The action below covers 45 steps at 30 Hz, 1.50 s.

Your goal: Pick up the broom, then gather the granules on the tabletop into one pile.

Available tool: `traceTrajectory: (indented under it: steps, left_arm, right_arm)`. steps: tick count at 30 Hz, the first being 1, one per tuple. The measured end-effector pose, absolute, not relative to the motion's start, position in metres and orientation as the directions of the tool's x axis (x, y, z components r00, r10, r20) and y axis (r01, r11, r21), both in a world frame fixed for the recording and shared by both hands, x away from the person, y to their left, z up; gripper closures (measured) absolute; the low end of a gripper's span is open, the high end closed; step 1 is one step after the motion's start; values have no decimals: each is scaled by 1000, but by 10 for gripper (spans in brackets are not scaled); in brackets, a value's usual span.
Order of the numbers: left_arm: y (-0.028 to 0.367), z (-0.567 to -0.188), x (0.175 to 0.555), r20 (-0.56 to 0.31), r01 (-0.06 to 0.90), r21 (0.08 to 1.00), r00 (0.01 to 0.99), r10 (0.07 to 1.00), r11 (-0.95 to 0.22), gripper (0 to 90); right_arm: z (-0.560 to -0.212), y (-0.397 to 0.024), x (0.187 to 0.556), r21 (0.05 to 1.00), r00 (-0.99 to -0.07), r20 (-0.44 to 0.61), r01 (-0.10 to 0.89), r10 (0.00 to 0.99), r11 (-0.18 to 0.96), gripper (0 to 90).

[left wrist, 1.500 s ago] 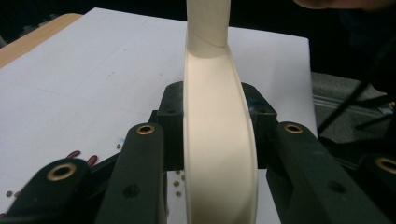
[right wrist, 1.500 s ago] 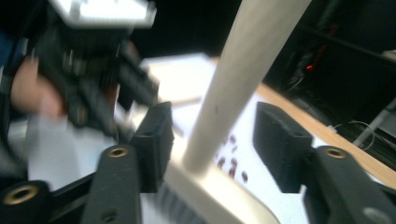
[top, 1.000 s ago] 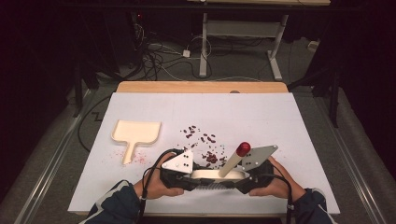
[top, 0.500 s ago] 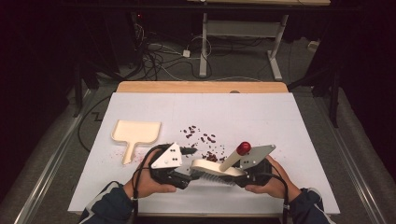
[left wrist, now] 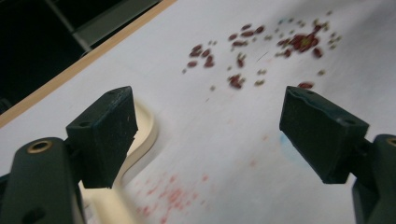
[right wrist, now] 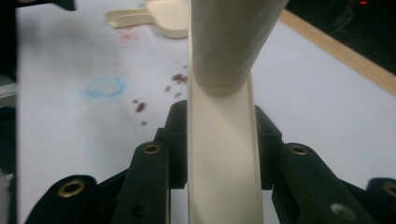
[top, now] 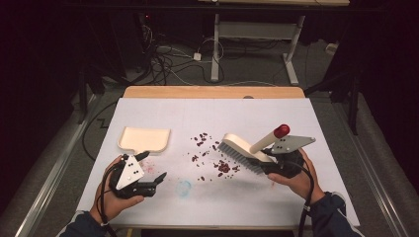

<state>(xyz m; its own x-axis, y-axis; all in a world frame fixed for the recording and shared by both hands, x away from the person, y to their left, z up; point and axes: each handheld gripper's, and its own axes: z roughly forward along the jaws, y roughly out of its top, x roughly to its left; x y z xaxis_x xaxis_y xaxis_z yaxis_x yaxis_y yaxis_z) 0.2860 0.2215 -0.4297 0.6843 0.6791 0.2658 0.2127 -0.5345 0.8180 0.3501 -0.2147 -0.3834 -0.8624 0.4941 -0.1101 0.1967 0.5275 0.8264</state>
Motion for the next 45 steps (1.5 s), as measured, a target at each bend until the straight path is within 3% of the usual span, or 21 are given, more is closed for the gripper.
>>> traceTrajectory:
  steps: [5, 9, 16, 24, 34, 45]
  left_arm:
    - [235, -439, 283, 244, 262, 812, 658, 712, -521, 182]
    - [241, -443, 280, 242, 279, 808, 645, 725, -519, 182]
    - [246, -452, 275, 255, 308, 779, 642, 724, -547, 182]
    - [247, -454, 276, 248, 318, 773, 644, 724, -548, 182]
    - [247, -457, 273, 239, 327, 766, 655, 717, -554, 182]
    - [246, -460, 274, 232, 335, 754, 669, 706, -565, 182]
  right_arm:
    - [-384, -220, 364, 817, -804, -152, 225, 574, 531, 673]
    - [-388, -215, 379, 786, -777, -217, 221, 591, 578, 673]
    - [-397, -203, 405, 756, -758, -242, 244, 606, 607, 673]
    - [-403, -161, 448, 694, -753, -347, 195, 559, 694, 673]
    - [-412, -113, 490, 663, -779, -376, 152, 502, 733, 673]
    - [-432, -69, 498, 641, -817, -386, 97, 429, 761, 673]
